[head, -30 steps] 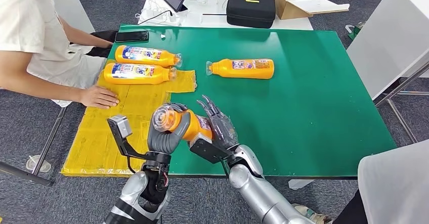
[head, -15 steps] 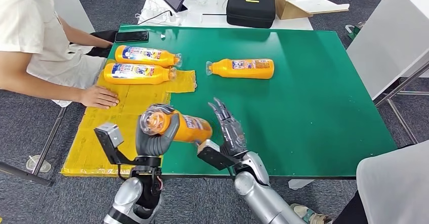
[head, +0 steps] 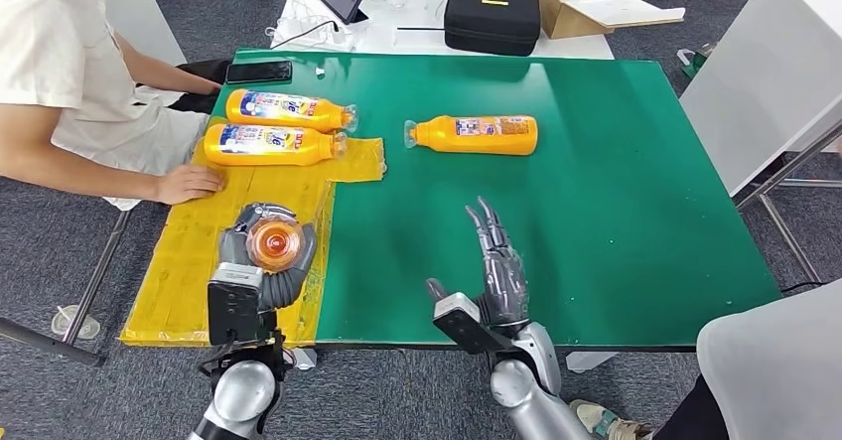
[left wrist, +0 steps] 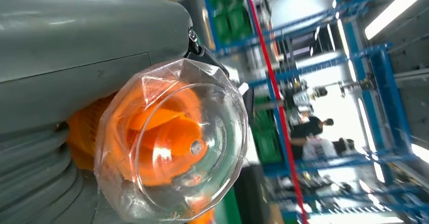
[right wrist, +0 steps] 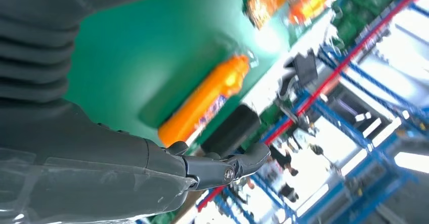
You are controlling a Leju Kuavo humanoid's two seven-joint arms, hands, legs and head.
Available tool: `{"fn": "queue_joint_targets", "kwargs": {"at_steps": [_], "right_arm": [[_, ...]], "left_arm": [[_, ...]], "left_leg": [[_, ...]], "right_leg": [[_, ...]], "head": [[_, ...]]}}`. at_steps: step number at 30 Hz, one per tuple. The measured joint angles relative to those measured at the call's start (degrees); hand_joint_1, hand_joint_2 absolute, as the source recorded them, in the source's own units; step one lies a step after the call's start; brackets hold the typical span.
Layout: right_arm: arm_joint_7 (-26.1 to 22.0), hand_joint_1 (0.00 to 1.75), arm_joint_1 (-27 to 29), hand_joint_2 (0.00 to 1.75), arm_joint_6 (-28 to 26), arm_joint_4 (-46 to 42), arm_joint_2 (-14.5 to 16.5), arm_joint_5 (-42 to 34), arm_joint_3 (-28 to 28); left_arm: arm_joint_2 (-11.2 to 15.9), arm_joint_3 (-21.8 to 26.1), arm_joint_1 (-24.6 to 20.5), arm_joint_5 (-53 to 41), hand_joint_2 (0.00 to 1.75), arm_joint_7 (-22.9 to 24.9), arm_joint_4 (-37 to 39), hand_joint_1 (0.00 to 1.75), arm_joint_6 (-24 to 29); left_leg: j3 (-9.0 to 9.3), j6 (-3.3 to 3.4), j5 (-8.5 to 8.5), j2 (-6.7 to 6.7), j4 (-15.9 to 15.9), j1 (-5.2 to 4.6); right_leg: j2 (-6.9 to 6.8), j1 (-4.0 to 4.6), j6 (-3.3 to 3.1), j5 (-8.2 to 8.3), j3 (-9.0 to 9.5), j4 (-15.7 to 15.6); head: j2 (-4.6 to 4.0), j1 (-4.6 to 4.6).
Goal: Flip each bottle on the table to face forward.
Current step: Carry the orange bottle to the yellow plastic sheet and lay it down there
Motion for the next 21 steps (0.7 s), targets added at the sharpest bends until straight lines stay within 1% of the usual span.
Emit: {"fn": "queue_joint_targets", "kwargs": {"at_steps": [4,6,8,12,14,17,21], "right_arm": [[-1.3,0.0,2.6,1.75,-0.5,-5.2,0.0,-0.7,-2.7],[-1.5,0.0,3.4,1.75,-0.3,-7.1,0.0,-1.0,-3.9],[-1.5,0.0,3.8,1.75,0.0,-8.2,0.0,-1.2,-4.8],[-1.5,0.0,4.4,1.75,0.2,-9.7,0.0,-1.3,-5.7],[-1.6,0.0,4.5,1.75,0.4,-9.9,0.0,-1.3,-6.0],[-1.9,0.0,4.5,1.75,1.5,-9.9,0.1,-1.6,-6.3],[-2.3,0.0,3.8,1.75,3.3,-9.1,0.5,-2.1,-6.4]], "left_arm": [[0.8,0.5,-1.2,-12.5,1.75,6.5,2.7,1.75,3.4],[1.1,0.8,-2.5,-17.4,1.75,9.2,5.1,1.75,3.7],[1.4,1.0,-3.5,-19.3,1.75,10.5,7.1,1.75,3.6],[1.6,1.2,-4.7,-20.0,1.75,11.1,9.7,1.75,3.5],[1.7,1.3,-5.2,-21.5,1.75,12.3,10.7,1.75,3.1],[1.8,1.3,-7.0,-27.9,1.75,16.2,13.6,1.75,1.4],[1.6,-0.1,-12.2,-37.1,1.75,21.5,21.2,1.75,-4.2]], "left_leg": [[0.0,0.0,0.0,0.0,0.0,0.0],[0.0,0.0,0.0,0.0,0.0,0.0],[0.0,0.0,0.0,0.01,0.0,0.0],[0.0,0.0,0.01,0.01,0.0,0.0],[0.0,0.0,0.01,0.01,0.0,0.0],[0.0,0.0,0.01,0.0,0.0,0.0],[0.0,-0.02,0.06,0.0,0.0,0.0]], "right_leg": [[-0.01,0.0,0.0,0.0,0.0,0.0],[0.0,0.0,0.0,0.0,0.0,0.0],[0.0,0.0,0.0,0.0,0.0,0.0],[0.0,0.0,0.0,0.0,0.0,0.0],[0.0,0.0,0.0,0.0,0.0,0.0],[0.0,0.0,0.0,0.0,-0.01,0.0],[-0.01,0.0,0.0,0.02,0.0,0.0]], "head": [[-0.01,0.0],[-0.01,0.0],[-0.01,0.0],[-0.01,0.0],[-0.01,0.0],[0.01,0.0],[-0.01,0.0]]}}
